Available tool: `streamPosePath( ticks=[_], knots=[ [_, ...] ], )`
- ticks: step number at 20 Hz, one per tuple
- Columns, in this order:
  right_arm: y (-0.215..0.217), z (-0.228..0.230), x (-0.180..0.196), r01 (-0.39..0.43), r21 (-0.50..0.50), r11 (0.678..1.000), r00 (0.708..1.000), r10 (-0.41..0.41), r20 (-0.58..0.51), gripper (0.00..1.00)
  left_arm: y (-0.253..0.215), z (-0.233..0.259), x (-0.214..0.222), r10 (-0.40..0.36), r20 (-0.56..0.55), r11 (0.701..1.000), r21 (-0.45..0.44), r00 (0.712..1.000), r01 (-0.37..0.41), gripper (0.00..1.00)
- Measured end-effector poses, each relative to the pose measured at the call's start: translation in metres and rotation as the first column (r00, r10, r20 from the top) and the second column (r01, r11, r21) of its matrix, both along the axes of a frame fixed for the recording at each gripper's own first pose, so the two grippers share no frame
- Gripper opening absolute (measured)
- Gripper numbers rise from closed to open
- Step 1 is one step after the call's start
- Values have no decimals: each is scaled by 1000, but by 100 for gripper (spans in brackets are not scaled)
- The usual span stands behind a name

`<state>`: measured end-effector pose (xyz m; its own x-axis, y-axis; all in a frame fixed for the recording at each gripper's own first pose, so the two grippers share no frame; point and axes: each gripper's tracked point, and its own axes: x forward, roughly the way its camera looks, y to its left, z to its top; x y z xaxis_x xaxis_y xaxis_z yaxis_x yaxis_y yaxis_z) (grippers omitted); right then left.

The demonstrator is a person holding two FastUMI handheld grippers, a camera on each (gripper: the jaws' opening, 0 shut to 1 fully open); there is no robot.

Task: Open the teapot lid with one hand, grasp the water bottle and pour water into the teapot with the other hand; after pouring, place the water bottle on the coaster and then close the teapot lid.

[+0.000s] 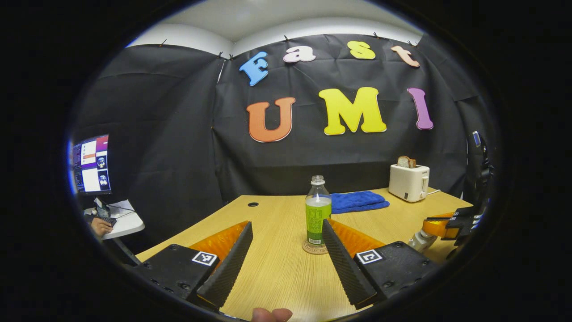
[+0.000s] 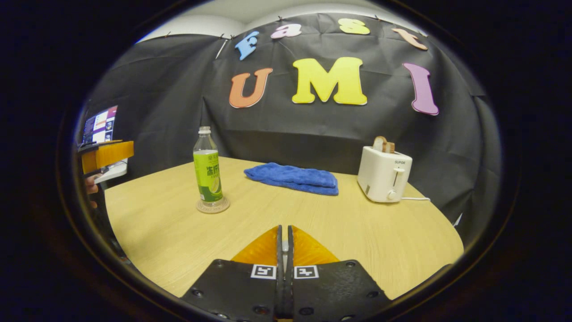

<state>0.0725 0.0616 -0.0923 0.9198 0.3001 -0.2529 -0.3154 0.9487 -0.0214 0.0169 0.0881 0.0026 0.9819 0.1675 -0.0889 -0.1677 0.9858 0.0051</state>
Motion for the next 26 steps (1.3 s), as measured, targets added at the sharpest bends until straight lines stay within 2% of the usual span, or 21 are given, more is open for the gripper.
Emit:
streamPosePath(
  ticks=[8,11,12,16,17,18,21,23,26],
  knots=[
    [-1,-7,1,12,3,1000,1000,-12,-2,0,0,-2,-3,8,-4,1000,-4,1000,-8,97],
    [-1,-3,-1,13,8,1000,1000,-13,6,6,0,-2,-3,8,-4,1000,-10,1000,-8,97],
    [0,2,-3,10,15,1000,1000,-10,15,15,0,-1,-3,7,-3,1000,-12,1000,-7,97],
    [-10,41,-15,46,52,998,992,-52,117,72,-3,6,-3,-14,9,1000,-22,1000,15,97],
    [-15,52,-17,72,65,995,986,-81,143,92,-5,10,-3,-27,14,999,-20,1000,27,97],
    [-23,62,-19,104,76,992,979,-116,167,97,-11,14,-2,-39,17,999,-14,999,40,97],
    [-41,92,-29,187,117,975,950,-210,230,97,-23,29,1,-58,46,998,-4,997,58,97],
    [-51,104,-37,234,131,963,933,-261,248,96,-37,34,1,-84,55,996,-29,995,85,97],
    [-58,120,-54,261,135,956,914,-289,284,95,-58,41,-2,-138,75,989,-39,988,141,97]
  ],
)
